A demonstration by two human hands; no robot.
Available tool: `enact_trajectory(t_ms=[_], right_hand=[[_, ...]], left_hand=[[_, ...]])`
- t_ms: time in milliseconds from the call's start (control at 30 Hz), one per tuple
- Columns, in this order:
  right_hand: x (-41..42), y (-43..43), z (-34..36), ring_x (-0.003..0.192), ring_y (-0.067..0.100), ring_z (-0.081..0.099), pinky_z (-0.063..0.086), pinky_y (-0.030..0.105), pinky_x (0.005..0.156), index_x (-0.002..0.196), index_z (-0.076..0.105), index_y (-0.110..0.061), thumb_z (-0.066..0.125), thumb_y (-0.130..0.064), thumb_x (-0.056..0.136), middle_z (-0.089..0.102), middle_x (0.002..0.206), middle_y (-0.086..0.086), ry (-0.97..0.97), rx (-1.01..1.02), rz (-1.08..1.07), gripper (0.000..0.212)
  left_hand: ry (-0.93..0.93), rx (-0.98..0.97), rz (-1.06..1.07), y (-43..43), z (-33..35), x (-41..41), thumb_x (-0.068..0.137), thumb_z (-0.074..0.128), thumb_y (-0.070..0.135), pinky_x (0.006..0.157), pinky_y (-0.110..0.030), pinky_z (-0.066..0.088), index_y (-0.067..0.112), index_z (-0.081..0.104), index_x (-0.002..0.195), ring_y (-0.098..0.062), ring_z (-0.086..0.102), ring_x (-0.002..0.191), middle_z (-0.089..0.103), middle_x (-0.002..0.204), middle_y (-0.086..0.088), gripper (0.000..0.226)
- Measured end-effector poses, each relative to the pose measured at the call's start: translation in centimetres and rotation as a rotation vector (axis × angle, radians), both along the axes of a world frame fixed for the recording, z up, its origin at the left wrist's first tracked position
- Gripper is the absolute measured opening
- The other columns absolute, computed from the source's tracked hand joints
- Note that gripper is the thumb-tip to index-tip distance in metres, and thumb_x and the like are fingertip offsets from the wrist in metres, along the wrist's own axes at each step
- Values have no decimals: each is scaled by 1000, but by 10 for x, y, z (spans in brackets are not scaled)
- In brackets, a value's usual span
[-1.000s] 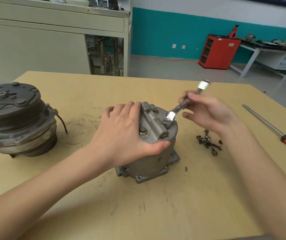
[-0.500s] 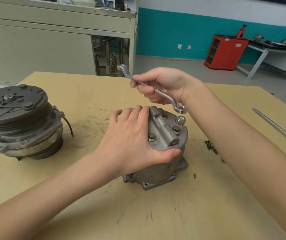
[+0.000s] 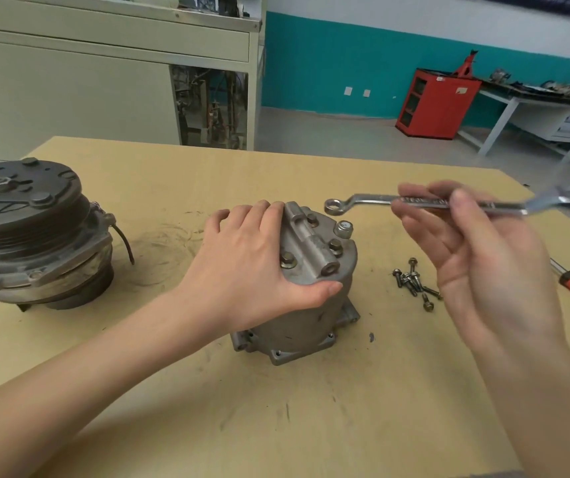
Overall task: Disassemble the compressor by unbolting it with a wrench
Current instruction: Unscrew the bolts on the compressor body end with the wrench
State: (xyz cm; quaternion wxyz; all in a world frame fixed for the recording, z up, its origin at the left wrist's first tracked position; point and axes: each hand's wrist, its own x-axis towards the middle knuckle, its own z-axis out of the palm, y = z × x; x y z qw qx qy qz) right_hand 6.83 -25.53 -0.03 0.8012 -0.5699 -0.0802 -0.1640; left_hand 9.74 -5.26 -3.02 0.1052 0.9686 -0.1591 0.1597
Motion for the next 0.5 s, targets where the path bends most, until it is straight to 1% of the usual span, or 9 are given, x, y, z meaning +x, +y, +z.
enact_trajectory(t_ms=[133, 200, 300, 367, 433, 467, 500], right_hand=[[-26, 18, -30, 84, 25, 73, 57, 24, 72, 91, 62, -11, 51, -20, 94, 73, 97, 9, -204, -137, -258, 14], [-31, 25, -39, 83, 23, 73, 57, 25, 72, 89, 62, -13, 54, -19, 96, 73, 96, 5, -293, -203, -332, 12], [-34, 27, -49, 89, 22, 72, 58, 29, 76, 94, 62, -14, 52, -22, 97, 71, 100, 6, -414, -292, -327, 13], [-37, 25, -54, 96, 25, 70, 57, 34, 80, 101, 64, -23, 51, -26, 98, 69, 106, 2, -479, -372, -279, 13], [-39, 24, -59, 101, 27, 68, 57, 40, 82, 107, 62, -32, 50, -28, 100, 68, 113, -3, -504, -469, -246, 15], [-40, 23, -61, 102, 27, 68, 56, 42, 82, 108, 62, -33, 49, -27, 100, 67, 115, -4, -514, -503, -230, 16], [-40, 23, -62, 102, 27, 68, 56, 41, 81, 107, 62, -32, 48, -25, 101, 67, 116, -4, -525, -510, -204, 17]], left_hand=[[8, 5, 4, 1, 0, 0, 52, 11, 93, 109, -37, 22, 14, 35, 142, -18, 39, 130, 46, 141, 2, 122], [2, 0, 7, 1, 0, 0, 52, 12, 93, 108, -36, 23, 15, 37, 139, -18, 40, 128, 48, 137, 3, 120], [-2, -1, 8, 0, 0, 0, 53, 13, 93, 106, -36, 24, 15, 39, 138, -19, 42, 126, 50, 135, 3, 118], [-5, 1, 8, 0, 0, 0, 53, 13, 93, 106, -37, 24, 14, 39, 138, -19, 42, 126, 50, 135, 2, 119], [-8, 2, 12, 0, 0, 0, 53, 13, 93, 106, -37, 25, 13, 39, 139, -20, 42, 127, 50, 135, 2, 120], [-10, 2, 13, 0, 0, 0, 53, 13, 93, 106, -37, 25, 13, 39, 138, -19, 43, 127, 51, 135, 2, 120], [-13, 2, 14, 1, 0, 0, 53, 13, 93, 106, -37, 25, 13, 39, 138, -19, 43, 126, 51, 134, 2, 120]])
